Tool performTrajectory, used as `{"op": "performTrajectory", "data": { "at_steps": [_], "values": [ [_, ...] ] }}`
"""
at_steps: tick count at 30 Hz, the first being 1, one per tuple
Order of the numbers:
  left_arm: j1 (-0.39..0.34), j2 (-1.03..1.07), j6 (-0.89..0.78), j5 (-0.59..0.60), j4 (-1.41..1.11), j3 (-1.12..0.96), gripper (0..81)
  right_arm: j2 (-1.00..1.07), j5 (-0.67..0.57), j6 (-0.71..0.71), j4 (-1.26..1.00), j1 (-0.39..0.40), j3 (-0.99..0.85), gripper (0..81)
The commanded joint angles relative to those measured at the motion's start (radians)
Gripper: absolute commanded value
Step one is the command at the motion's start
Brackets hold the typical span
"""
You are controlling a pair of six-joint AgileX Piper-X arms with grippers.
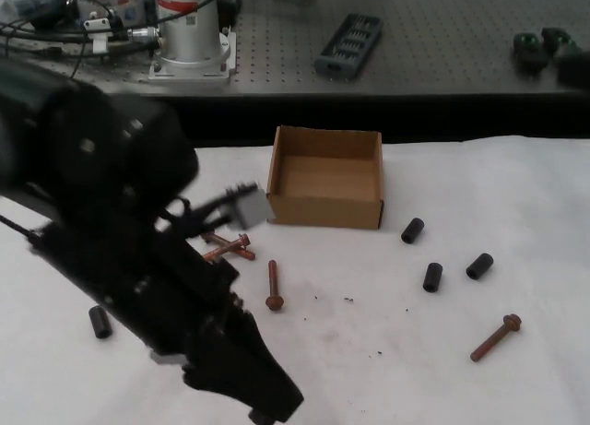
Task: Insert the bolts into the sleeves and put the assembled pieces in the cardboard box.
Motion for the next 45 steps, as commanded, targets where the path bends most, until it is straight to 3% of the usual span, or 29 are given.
{"op": "performTrajectory", "data": {
  "at_steps": [1,3,5,9,13,15,17,20,21,22,27,28,34,45],
  "values": [
    [0.002,-0.161,-0.025,0.016,-0.004,-0.004,0.6,-0.01,0.015,-0.005,0.133,0.023,-0.002,7.1],
    [0.002,-0.218,-0.043,-0.007,0.003,-0.003,0.6,-0.01,0.057,-0.021,0.206,0.023,0.0,7.1],
    [0.002,-0.27,-0.082,-0.105,0.007,-0.003,0.6,-0.01,0.103,-0.014,0.232,0.018,0.027,7.0],
    [0.002,-0.384,-0.194,-0.407,0.024,-0.003,0.6,-0.005,0.122,0.037,0.201,-0.018,0.121,7.0],
    [0.002,-0.501,-0.236,-0.459,0.018,0.017,0.6,0.01,0.029,0.136,0.088,-0.038,0.225,6.4],
    [0.002,-0.565,-0.252,-0.482,0.003,0.044,0.6,0.024,0.011,0.212,0.031,-0.039,0.268,1.3],
    [0.002,-0.613,-0.271,-0.541,-0.006,0.072,0.6,0.04,-0.001,0.307,0.0,-0.039,0.29,16.3],
    [0.002,-0.668,-0.286,-0.595,-0.012,0.114,0.6,0.059,-0.049,0.413,-0.049,-0.029,0.311,50.9],
    [0.002,-0.683,-0.286,-0.598,-0.017,0.13,0.6,0.067,-0.046,0.436,-0.066,-0.023,0.315,58.5],
    [0.002,-0.694,-0.286,-0.6,-0.023,0.146,0.6,0.075,-0.039,0.447,-0.074,-0.015,0.316,59.6],
    [0.002,-0.708,-0.314,-0.641,-0.085,0.227,0.6,0.127,0.059,0.484,-0.098,0.01,0.322,38.5],
    [0.002,-0.708,-0.314,-0.641,-0.1,0.241,0.6,0.142,0.059,0.488,-0.118,0.01,0.325,37.3],
    [0.002,-0.708,-0.314,-0.641,-0.193,0.334,0.6,0.241,0.091,0.523,-0.146,0.01,0.325,48.6],
    [0.002,-0.708,-0.314,-0.641,-0.221,0.357,0.6,0.389,0.088,0.568,-0.251,0.01,0.325,44.2]
  ]
}}
